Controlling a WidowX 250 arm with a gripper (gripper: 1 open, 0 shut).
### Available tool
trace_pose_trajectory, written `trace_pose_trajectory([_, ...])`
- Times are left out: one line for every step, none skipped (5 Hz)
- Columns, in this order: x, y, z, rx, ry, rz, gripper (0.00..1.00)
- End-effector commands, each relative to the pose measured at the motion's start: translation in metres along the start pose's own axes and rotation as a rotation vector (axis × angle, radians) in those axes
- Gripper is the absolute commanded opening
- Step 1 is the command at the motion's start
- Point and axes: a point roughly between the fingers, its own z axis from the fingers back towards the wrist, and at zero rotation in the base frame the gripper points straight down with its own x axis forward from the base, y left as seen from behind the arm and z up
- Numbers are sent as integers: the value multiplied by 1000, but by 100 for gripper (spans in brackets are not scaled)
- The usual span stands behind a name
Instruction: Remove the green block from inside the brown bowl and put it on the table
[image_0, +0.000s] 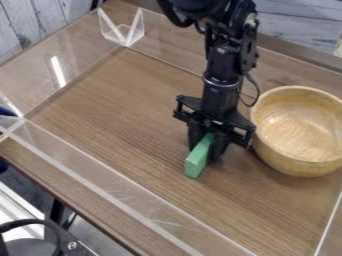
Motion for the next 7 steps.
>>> trace_pose_trajectory([0, 12, 1, 1, -13, -2, 0])
trace_pose_trajectory([-5, 18, 0, -1, -7, -32, 100])
trace_pose_trajectory([-6, 18, 0, 21, 17, -49, 100])
trace_pose_trajectory([-8, 20, 9, 35, 18, -59, 100])
trace_pose_trajectory([-10, 23, 20, 51, 14, -69, 100])
trace_pose_trajectory([-16, 20, 44, 42, -52, -54, 100])
trace_pose_trajectory([-27, 18, 88, 40, -148, -35, 100])
